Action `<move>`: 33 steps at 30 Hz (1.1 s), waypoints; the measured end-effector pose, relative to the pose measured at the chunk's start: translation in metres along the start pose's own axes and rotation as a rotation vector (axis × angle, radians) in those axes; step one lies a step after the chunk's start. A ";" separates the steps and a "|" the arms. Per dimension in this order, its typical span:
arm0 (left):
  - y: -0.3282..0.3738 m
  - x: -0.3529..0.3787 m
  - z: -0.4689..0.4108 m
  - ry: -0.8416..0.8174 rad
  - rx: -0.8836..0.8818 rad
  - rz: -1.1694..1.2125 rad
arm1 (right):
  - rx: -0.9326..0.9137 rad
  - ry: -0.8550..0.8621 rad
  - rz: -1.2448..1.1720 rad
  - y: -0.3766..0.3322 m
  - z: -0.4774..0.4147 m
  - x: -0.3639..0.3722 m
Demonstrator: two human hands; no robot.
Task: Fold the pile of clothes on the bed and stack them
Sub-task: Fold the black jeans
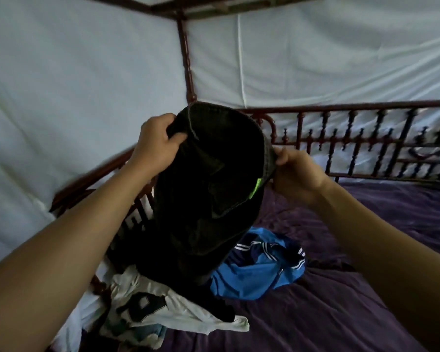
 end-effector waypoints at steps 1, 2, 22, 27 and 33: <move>0.003 -0.003 -0.006 0.021 -0.035 0.043 | -0.020 -0.057 0.028 -0.001 0.008 0.008; 0.006 -0.003 -0.011 0.040 -0.063 0.095 | -0.012 -0.071 0.102 0.008 0.011 0.012; -0.078 0.064 0.059 -0.749 0.140 -0.390 | -0.018 0.885 0.686 -0.007 0.032 -0.047; -0.128 0.085 0.077 -0.453 -0.266 0.290 | 0.011 0.948 0.524 0.000 0.051 -0.051; -0.081 0.064 0.008 -0.224 0.194 0.142 | 0.092 0.755 1.050 -0.009 0.074 -0.016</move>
Point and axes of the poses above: each hand's wrist, its own z-axis away from the middle knuckle, its own x-axis out of the palm, y = z × x, the point moved 7 cm from there along -z, towards the middle knuckle, and after that the axes turned 14 degrees about x, right-handed, at the moved point
